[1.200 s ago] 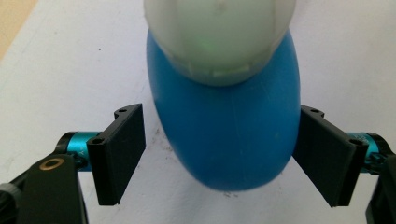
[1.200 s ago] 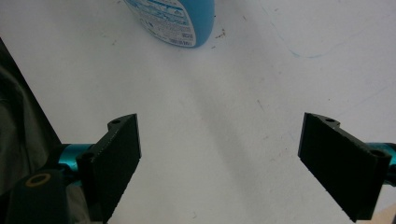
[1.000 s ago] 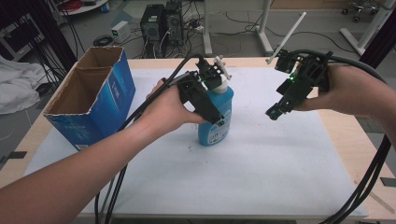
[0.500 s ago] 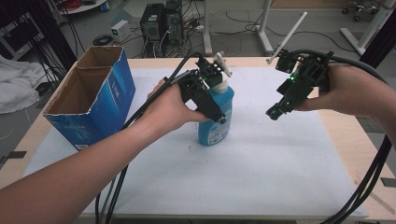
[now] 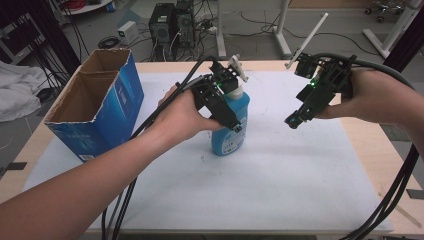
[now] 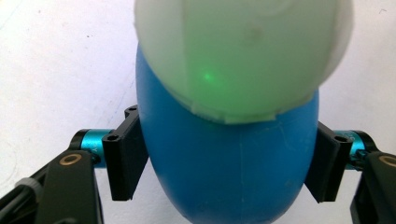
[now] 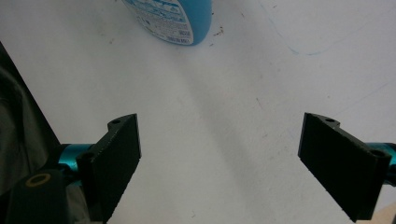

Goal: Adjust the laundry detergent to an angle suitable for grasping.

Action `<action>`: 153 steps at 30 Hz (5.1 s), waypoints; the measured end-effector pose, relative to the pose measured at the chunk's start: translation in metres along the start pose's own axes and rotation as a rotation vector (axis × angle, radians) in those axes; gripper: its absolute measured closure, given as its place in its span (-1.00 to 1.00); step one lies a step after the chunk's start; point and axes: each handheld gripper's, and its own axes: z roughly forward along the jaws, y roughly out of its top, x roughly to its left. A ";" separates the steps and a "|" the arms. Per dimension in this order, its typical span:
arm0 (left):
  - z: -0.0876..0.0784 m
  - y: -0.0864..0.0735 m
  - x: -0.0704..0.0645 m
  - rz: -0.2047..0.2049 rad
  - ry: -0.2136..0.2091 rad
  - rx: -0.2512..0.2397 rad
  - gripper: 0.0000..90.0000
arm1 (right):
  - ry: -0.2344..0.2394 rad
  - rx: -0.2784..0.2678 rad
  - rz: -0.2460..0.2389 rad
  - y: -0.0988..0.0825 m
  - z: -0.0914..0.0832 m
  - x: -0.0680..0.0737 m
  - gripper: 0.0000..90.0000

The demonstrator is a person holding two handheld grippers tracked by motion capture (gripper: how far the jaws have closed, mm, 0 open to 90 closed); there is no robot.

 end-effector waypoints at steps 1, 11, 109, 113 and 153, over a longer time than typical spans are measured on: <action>0.000 0.000 0.000 0.000 0.000 0.000 -0.34 | 0.000 0.000 0.000 0.000 0.000 0.000 -0.72; 0.002 0.001 -0.001 -0.005 0.010 0.003 -0.33 | 0.002 0.000 0.003 -0.002 0.001 0.000 -0.72; -0.025 -0.055 0.028 0.485 -0.296 -0.093 -0.02 | 0.003 -0.010 0.010 -0.005 0.002 -0.001 -0.72; -0.021 -0.057 0.028 0.517 -0.304 -0.071 -0.02 | -0.001 -0.003 0.009 -0.005 0.002 -0.001 -0.72; -0.075 -0.063 0.043 0.315 -0.119 0.020 -0.56 | 0.010 -0.018 0.009 -0.004 0.002 0.001 -0.72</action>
